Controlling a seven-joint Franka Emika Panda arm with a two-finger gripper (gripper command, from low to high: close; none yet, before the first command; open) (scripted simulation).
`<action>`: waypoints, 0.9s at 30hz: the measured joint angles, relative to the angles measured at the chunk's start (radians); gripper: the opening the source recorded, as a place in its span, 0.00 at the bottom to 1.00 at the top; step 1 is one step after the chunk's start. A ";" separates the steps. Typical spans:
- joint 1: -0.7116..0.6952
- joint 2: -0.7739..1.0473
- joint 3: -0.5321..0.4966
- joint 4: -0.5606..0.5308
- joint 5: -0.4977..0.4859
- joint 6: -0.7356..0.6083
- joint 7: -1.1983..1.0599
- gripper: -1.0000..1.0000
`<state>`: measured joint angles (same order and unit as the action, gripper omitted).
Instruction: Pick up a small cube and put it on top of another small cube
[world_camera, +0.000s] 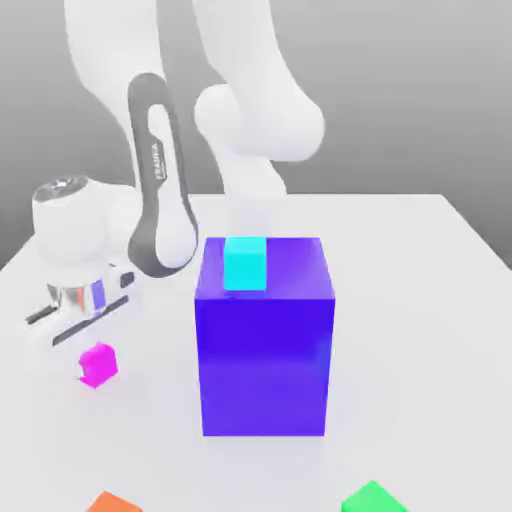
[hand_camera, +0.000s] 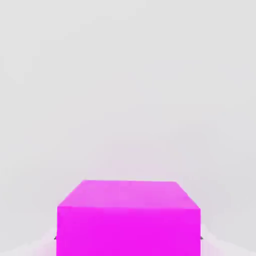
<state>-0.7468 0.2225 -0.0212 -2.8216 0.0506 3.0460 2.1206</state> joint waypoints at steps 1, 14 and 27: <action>0.005 -0.033 -0.007 -0.006 -0.004 -0.027 0.003 0.00; 0.255 -0.106 0.169 0.230 -0.086 -0.322 -0.237 0.00; 0.578 0.173 0.395 0.561 -0.332 -0.429 -0.491 0.00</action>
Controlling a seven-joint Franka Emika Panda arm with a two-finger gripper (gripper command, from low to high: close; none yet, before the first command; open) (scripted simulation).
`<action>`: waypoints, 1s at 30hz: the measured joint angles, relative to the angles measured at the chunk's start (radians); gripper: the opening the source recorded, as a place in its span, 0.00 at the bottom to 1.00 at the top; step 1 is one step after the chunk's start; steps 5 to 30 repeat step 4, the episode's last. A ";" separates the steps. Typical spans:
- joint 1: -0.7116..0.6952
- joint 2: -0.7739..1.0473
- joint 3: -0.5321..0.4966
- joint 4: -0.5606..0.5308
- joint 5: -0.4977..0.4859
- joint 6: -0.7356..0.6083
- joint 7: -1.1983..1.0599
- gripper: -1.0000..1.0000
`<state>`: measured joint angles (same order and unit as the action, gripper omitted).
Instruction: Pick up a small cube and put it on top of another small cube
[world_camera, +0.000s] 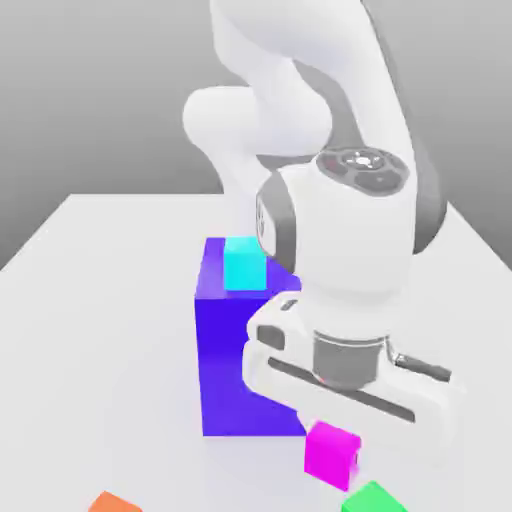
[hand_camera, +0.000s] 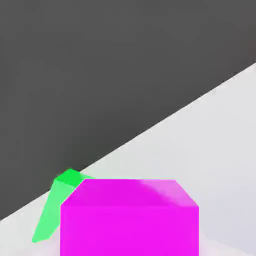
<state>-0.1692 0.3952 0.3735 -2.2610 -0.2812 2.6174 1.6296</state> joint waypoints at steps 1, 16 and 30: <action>0.015 0.027 -0.012 0.006 -0.020 0.019 0.010 1.00; 0.015 0.027 -0.012 0.006 -0.020 0.019 0.010 1.00; 0.015 0.027 -0.012 0.006 -0.020 0.019 0.010 1.00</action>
